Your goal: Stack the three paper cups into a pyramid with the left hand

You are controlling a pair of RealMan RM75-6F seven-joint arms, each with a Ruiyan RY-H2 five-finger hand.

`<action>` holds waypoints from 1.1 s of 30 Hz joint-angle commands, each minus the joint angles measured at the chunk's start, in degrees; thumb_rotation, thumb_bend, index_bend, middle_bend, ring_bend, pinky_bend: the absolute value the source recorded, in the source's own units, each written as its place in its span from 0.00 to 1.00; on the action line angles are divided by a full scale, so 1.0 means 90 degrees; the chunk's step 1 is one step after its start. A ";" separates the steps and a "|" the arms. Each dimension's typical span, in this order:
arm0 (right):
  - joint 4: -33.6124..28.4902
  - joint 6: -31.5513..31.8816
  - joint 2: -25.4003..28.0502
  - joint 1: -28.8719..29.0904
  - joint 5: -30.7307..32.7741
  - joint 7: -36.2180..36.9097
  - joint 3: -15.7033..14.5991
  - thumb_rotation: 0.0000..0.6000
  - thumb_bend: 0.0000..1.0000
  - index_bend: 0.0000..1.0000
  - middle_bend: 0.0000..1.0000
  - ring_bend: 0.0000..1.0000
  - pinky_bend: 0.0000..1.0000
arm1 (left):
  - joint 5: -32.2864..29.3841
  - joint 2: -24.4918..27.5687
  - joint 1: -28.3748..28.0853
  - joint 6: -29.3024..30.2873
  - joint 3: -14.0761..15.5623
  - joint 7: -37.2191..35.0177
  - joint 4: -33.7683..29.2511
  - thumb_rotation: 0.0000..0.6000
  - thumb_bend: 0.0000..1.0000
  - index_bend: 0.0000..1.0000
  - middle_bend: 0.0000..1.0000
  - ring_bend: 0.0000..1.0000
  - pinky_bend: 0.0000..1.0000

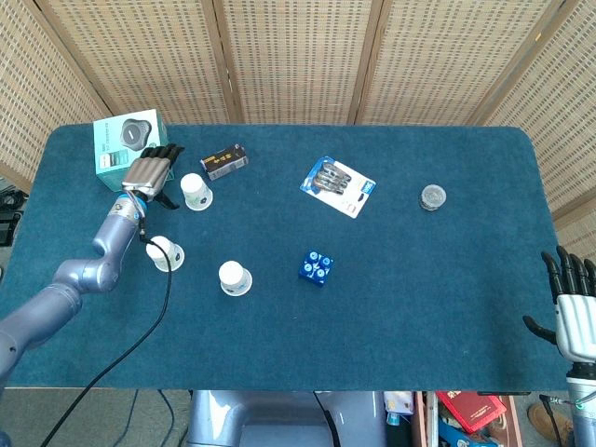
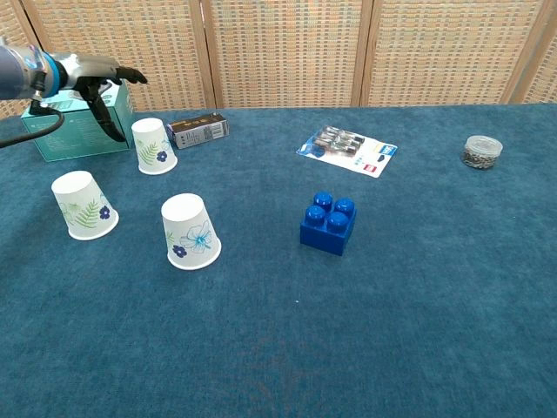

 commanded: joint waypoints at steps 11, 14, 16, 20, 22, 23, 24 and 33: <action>0.0175 -0.0121 -0.0050 0.0040 0.0246 0.0058 0.0086 1.00 0.00 0.00 0.00 0.00 0.00 | 0.0384 -0.1289 -0.0644 -0.0794 -0.0056 -0.0358 0.1867 1.00 0.16 0.11 0.10 0.15 0.17; 0.0200 -0.0136 -0.0050 0.0042 0.0264 0.0085 0.0086 1.00 0.00 0.00 0.00 0.00 0.00 | 0.0439 -0.1454 -0.0692 -0.0862 -0.0079 -0.0418 0.2168 1.00 0.16 0.17 0.15 0.21 0.23; 0.0216 -0.0155 -0.0051 0.0044 0.0280 0.0117 0.0085 1.00 0.00 0.00 0.00 0.00 0.00 | 0.0497 -0.1573 -0.0724 -0.0865 -0.0114 -0.0494 0.2350 1.00 0.16 0.21 0.19 0.24 0.26; 0.0239 -0.0170 -0.0050 0.0049 0.0298 0.0149 0.0087 1.00 0.00 0.00 0.00 0.00 0.00 | 0.0620 -0.1789 -0.0772 -0.0749 -0.0147 -0.0553 0.2648 1.00 0.16 0.30 0.29 0.32 0.32; 0.0248 -0.0173 -0.0051 0.0049 0.0309 0.0160 0.0089 1.00 0.00 0.00 0.00 0.00 0.00 | 0.0670 -0.1894 -0.0778 -0.0659 -0.0169 -0.0579 0.2772 1.00 0.19 0.35 0.34 0.37 0.36; 0.0252 -0.0173 -0.0051 0.0049 0.0314 0.0162 0.0091 1.00 0.00 0.00 0.00 0.00 0.00 | 0.0691 -0.1943 -0.0778 -0.0610 -0.0184 -0.0592 0.2829 1.00 0.23 0.38 0.37 0.40 0.38; 0.0257 -0.0174 -0.0051 0.0049 0.0325 0.0167 0.0095 1.00 0.00 0.00 0.00 0.00 0.00 | 0.0716 -0.2013 -0.0774 -0.0543 -0.0200 -0.0597 0.2913 1.00 0.27 0.41 0.39 0.42 0.40; 0.0285 -0.0197 -0.0058 0.0057 0.0344 0.0191 0.0090 1.00 0.00 0.00 0.00 0.00 0.00 | 0.0881 -0.2156 -0.0758 -0.0255 -0.0293 -0.0701 0.3064 1.00 0.31 0.48 0.46 0.48 0.43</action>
